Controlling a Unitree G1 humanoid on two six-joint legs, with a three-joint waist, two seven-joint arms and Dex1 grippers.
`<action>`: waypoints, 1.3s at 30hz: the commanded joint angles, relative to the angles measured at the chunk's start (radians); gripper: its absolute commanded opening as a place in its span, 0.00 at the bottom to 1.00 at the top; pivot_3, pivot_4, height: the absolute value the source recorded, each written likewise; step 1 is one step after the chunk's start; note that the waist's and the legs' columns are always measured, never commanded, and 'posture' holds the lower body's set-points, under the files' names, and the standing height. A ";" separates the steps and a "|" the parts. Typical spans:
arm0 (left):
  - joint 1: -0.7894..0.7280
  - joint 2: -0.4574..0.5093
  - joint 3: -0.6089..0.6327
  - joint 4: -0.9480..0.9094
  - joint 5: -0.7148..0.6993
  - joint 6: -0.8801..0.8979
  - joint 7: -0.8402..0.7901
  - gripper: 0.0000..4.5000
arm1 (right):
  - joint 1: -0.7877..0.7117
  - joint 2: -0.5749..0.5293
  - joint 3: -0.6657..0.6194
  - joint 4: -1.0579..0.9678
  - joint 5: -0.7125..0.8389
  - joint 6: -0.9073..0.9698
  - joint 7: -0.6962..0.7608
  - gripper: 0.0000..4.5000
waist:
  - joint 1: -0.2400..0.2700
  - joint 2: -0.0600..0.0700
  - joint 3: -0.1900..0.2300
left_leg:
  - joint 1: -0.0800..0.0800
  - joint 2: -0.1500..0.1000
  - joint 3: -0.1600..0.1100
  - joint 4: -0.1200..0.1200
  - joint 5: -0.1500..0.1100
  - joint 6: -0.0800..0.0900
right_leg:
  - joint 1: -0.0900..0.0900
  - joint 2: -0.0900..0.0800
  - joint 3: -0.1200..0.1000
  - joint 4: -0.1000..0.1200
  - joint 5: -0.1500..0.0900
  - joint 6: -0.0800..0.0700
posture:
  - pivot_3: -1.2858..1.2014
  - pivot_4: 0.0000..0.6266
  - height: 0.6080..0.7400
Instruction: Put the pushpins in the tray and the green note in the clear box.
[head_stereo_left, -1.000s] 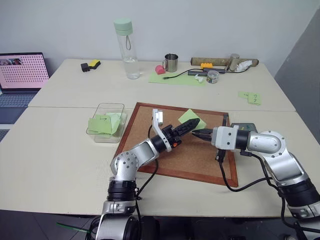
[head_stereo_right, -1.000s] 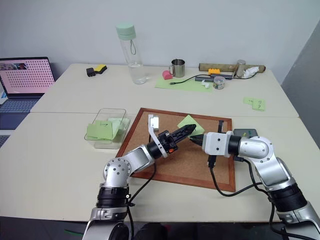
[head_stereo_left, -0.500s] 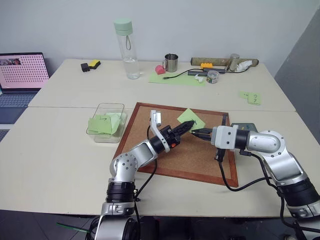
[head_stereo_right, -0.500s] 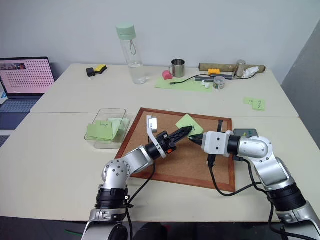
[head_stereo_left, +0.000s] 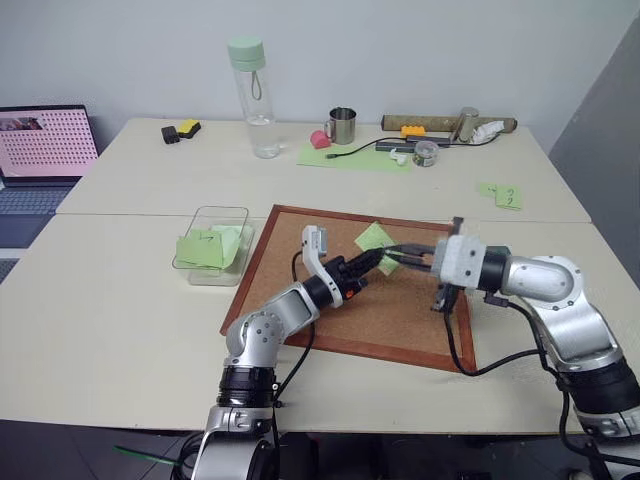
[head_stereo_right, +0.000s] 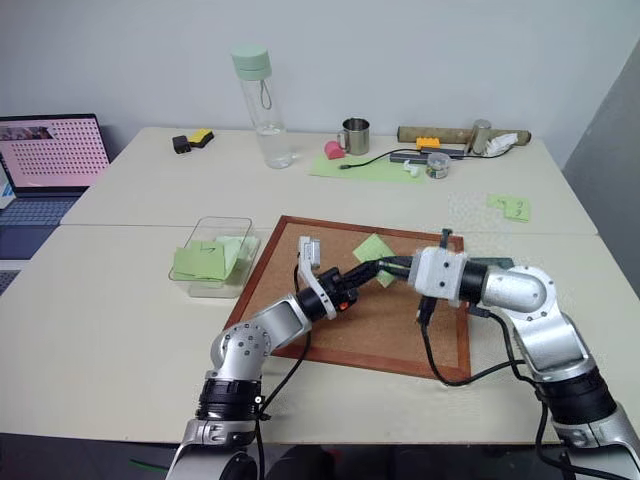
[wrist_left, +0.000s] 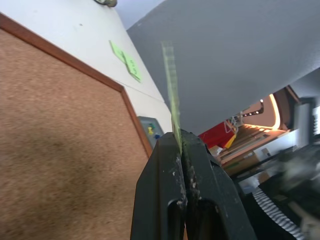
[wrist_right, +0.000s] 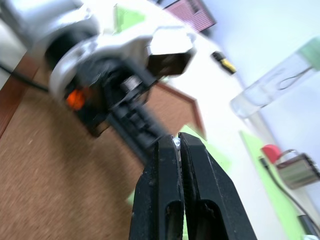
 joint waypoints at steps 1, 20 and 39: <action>-0.004 -0.011 -0.001 0.010 0.018 -0.021 -0.003 0.01 | 0.032 -0.028 -0.106 -0.056 0.073 0.101 -0.035 0.00 | 0.001 0.000 0.000 | 0.000 0.000 0.000 0.000 0.000 0.000 | 0.000 0.000 0.000 0.000 0.000 0.000 | 0.52 0.24 1.00; 0.013 0.049 -0.059 -0.139 0.094 -0.071 -0.038 0.00 | 0.057 -0.105 -0.215 0.404 -0.055 0.336 -0.241 0.19 | 0.005 0.000 0.000 | 0.000 0.000 0.002 -0.001 0.000 0.000 | 0.000 0.000 0.001 0.000 0.000 0.000 | 0.52 0.24 1.00; 0.102 0.410 0.150 -0.473 0.283 -0.134 0.147 0.00 | -0.008 -0.218 -0.267 -0.045 0.380 0.511 0.124 0.80 | -0.004 0.001 0.003 | 0.000 0.001 0.000 -0.001 -0.002 0.003 | 0.000 0.001 0.001 0.000 0.000 0.000 | 0.52 0.24 1.00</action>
